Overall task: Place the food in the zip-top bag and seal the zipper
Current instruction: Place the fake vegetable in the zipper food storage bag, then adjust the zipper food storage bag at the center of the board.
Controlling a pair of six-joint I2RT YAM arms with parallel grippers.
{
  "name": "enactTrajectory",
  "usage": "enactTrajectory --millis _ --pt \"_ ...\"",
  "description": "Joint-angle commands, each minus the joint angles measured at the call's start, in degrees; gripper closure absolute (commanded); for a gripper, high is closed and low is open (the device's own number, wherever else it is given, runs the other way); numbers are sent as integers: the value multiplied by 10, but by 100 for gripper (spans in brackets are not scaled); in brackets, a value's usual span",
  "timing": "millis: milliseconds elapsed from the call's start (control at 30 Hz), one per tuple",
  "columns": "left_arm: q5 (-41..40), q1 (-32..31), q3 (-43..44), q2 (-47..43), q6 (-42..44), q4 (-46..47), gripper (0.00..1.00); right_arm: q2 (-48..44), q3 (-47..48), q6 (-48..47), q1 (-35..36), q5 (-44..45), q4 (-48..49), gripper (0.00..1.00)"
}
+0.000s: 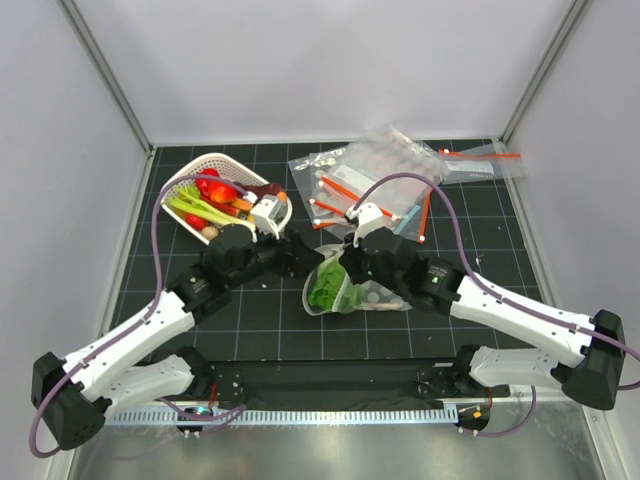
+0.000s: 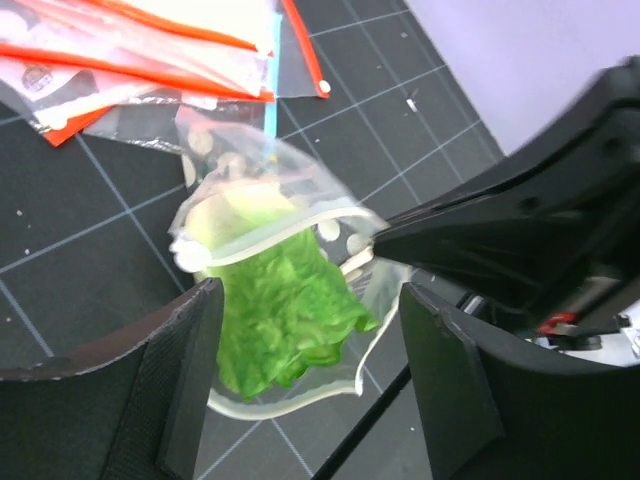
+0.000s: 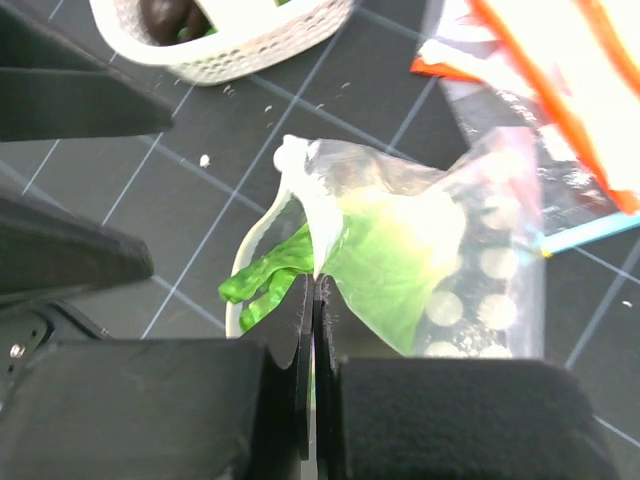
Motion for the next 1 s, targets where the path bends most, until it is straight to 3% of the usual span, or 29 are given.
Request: enactTrajectory --millis 0,100,300,533,733,833,967 --pt "-18 0 20 26 0 -21 28 -57 -14 20 -1 71 41 99" --pt "4 -1 36 73 -4 -34 32 -83 -30 27 -3 104 50 99" --pt "-31 -2 29 126 -16 1 34 -123 -47 28 -4 124 58 99" --pt "26 -3 29 193 -23 55 36 -115 -43 31 -4 121 56 99" --pt "13 -6 16 167 -31 60 36 -121 -45 33 -5 136 54 99" --pt "-10 -16 -2 129 -26 77 29 -122 -45 35 -4 137 55 99" --pt "-26 -24 -1 143 -23 80 31 -123 -46 39 -4 137 57 99"
